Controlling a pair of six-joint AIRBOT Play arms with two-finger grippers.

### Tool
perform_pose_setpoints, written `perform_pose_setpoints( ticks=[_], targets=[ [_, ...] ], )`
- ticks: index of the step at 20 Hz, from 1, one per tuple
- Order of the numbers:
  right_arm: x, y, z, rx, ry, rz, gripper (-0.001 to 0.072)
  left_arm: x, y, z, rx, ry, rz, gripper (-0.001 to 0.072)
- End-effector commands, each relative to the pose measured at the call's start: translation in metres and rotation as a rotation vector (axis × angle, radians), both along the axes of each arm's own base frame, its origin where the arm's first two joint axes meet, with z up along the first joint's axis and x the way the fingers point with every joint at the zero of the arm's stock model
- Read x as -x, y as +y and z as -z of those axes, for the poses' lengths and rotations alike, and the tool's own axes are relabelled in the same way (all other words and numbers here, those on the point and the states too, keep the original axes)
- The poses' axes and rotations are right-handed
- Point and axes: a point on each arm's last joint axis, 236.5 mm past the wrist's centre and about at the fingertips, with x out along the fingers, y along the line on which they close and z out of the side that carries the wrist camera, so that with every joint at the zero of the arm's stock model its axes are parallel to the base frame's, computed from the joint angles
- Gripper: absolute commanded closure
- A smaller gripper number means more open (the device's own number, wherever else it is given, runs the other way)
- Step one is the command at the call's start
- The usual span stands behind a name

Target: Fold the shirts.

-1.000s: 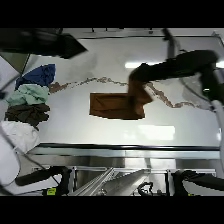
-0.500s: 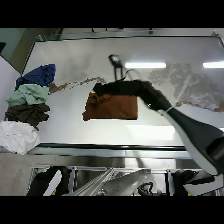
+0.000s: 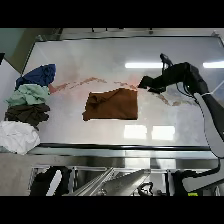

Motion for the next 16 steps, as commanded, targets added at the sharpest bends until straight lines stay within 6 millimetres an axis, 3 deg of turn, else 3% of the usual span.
perform_pose_setpoints(
  ticks=[1, 3, 6, 9, 10, 11, 13, 14, 16],
  targets=[
    [0.018, 0.029, 0.044, -0.157, 0.190, -0.009, 0.0007, -0.008, 0.002, 0.009, 0.005, 0.030, 0.002, 0.0693],
    [0.024, 0.048, 0.060, -0.200, 0.230, -0.030, 0.0007, -0.010, 0.002, 0.014, 0.004, 0.050, 0.007, 0.0693],
    [0.034, 0.055, 0.085, -0.183, 0.282, -0.047, 0.0007, -0.010, 0.001, 0.013, 0.004, 0.049, 0.010, 0.0693],
    [0.038, 0.064, 0.086, -0.190, 0.287, -0.067, 0.0015, -0.006, -0.012, 0.013, 0.003, 0.045, 0.057, 0.0693],
    [0.038, 0.069, 0.079, -0.205, 0.267, -0.093, 0.0218, -0.004, -0.019, 0.011, 0.004, 0.040, 0.079, 0.0693],
    [0.037, 0.074, 0.065, -0.226, 0.234, -0.143, 0.0675, -0.003, -0.025, 0.009, 0.007, 0.030, 0.099, 0.0693],
    [0.028, 0.074, 0.023, -0.249, 0.162, -0.194, 0.0687, -0.002, -0.035, 0.002, 0.017, -0.001, 0.130, 0.0693],
    [0.014, 0.066, -0.007, -0.255, 0.089, -0.188, 0.0687, -0.001, -0.039, -0.002, 0.023, -0.015, 0.144, 0.0693],
    [-0.016, 0.033, -0.067, -0.269, -0.045, -0.113, 0.0688, 0.001, -0.046, -0.005, 0.026, -0.027, 0.167, 0.0693]
  ],
)
